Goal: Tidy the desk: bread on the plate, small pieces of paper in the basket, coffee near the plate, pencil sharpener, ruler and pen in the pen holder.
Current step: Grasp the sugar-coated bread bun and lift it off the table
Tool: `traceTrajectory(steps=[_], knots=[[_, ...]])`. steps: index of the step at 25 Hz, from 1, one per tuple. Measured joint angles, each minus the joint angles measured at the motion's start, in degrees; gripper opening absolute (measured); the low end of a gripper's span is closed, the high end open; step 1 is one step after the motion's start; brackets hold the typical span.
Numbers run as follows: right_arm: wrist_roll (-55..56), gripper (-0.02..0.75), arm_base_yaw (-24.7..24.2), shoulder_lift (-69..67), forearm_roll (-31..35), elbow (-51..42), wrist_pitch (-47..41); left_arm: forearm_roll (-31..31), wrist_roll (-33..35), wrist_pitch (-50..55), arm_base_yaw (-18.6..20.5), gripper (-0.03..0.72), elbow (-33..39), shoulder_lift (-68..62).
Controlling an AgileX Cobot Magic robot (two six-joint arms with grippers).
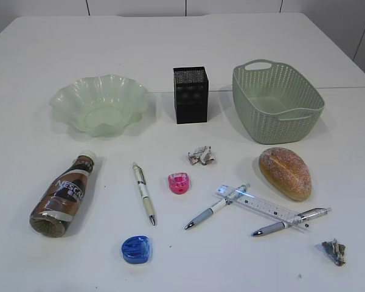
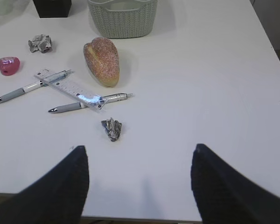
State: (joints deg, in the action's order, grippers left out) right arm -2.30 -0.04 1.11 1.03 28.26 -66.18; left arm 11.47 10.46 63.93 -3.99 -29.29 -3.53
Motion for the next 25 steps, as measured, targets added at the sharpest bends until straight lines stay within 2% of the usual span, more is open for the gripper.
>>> traceTrajectory(steps=[25], knots=[[0.0, 0.532, 0.0, 0.0, 0.0, 0.0, 0.0, 1.1, 0.0, 0.0, 0.0, 0.394, 0.0, 0.0]])
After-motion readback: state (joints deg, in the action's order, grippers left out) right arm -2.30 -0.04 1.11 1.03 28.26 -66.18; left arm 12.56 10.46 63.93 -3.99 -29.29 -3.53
